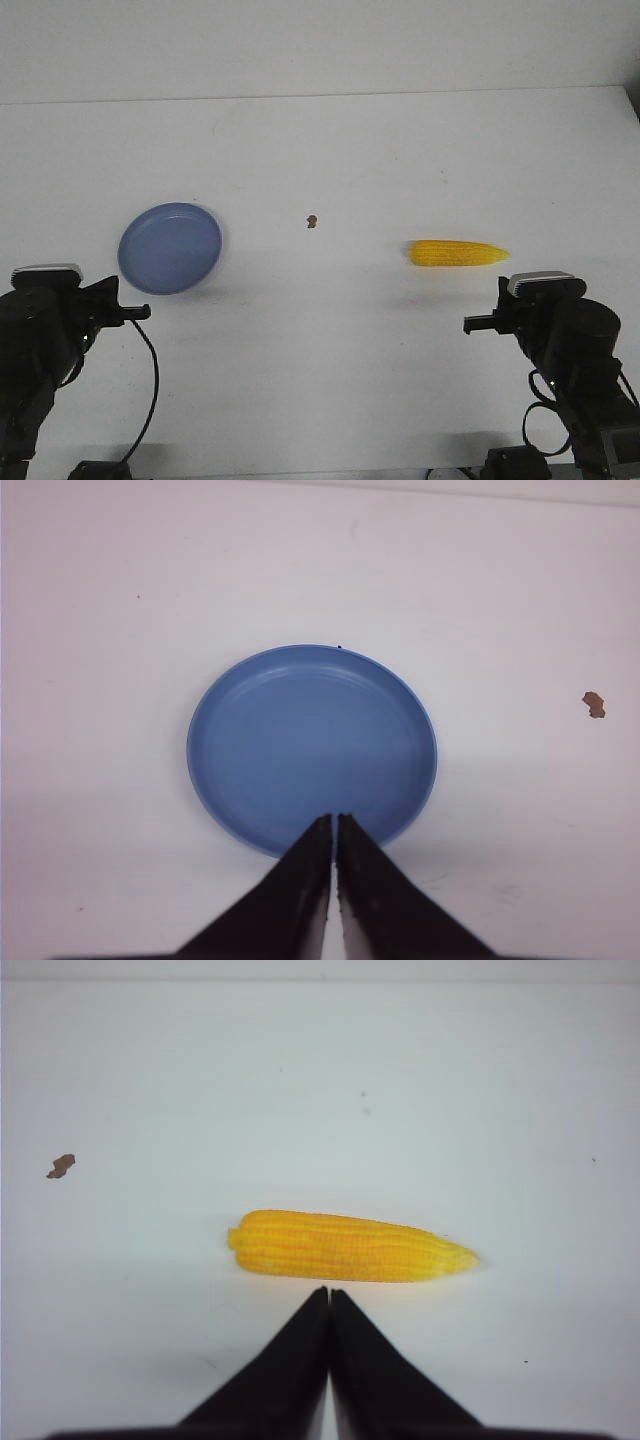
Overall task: Place corn on plate with both arms
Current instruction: 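Raise both grippers and move the left gripper toward the blue plate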
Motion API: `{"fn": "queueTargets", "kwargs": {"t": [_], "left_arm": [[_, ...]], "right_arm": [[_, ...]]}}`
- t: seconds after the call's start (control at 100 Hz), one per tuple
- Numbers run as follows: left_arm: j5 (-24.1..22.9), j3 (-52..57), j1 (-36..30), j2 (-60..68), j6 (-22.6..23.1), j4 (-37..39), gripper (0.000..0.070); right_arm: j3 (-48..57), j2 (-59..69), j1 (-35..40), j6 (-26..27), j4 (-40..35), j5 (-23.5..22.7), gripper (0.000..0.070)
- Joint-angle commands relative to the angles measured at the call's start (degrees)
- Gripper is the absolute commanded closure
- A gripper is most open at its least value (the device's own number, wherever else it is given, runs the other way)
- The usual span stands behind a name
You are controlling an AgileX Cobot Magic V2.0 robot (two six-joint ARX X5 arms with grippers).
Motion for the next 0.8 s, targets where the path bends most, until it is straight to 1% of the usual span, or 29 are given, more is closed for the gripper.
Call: {"fn": "queueTargets", "kwargs": {"t": [0.0,0.15,0.18,0.21,0.25,0.29,0.31,0.32,0.33,0.34,0.35,0.4,0.43,0.6,0.79], "left_arm": [[0.09,1.11,-0.11,-0.20,0.72,0.57,0.0688],[0.04,1.11,-0.11,-0.94,0.63,0.55,0.0681],[0.04,1.11,-0.11,-0.94,0.61,0.55,0.0678],[0.04,1.11,-0.11,-0.94,0.61,0.52,0.0665],[0.04,1.11,-0.11,-0.94,0.55,0.52,0.0613],[0.04,1.11,-0.11,-0.94,0.07,0.52,0.0536],[0.04,1.11,-0.11,-0.94,-0.33,0.52,0.0494],[0.04,1.11,-0.11,-0.92,-0.50,0.55,0.0475],[0.04,1.11,-0.11,-0.92,-0.63,0.52,0.0456],[0.04,1.11,-0.11,-0.92,-0.77,0.55,0.0437],[0.04,1.11,-0.11,-0.92,-0.83,0.55,0.0421],[0.04,1.11,-0.11,-0.90,-0.85,0.55,0.0370],[0.04,1.11,-0.11,-0.90,-0.85,0.55,0.0354],[0.04,1.11,-0.11,-0.85,-0.87,0.83,0.0355],[-0.48,1.60,0.70,2.45,-3.02,5.11,0.0354]], "right_arm": [[1.01,-0.20,0.04,0.81,0.63,-0.15,0.0698],[1.01,-0.31,0.02,0.79,0.63,-0.15,0.0694],[1.01,-0.31,0.04,0.79,0.61,-0.15,0.0682],[1.01,-0.31,0.02,0.79,0.50,-0.15,0.0651],[1.01,-0.31,0.04,0.79,0.37,-0.15,0.0571],[1.01,-0.28,0.02,0.79,0.35,-0.15,0.0479],[1.01,-0.28,0.02,0.79,0.37,-0.15,0.0398],[1.01,-0.28,0.02,0.79,0.37,-0.15,0.0384],[1.01,-0.28,0.04,0.79,0.39,-0.15,0.0336],[1.01,-0.31,0.02,0.79,0.39,-0.15,0.0320],[1.01,-0.31,0.02,0.79,0.39,-0.15,0.0276],[1.01,-0.31,0.02,0.79,0.42,-0.13,0.0195],[1.01,-0.31,0.02,0.79,0.42,-0.11,0.0186],[1.01,-0.31,0.02,0.79,0.48,-0.11,0.0187],[1.01,-0.31,0.02,0.79,1.33,-0.11,0.0187]]}}
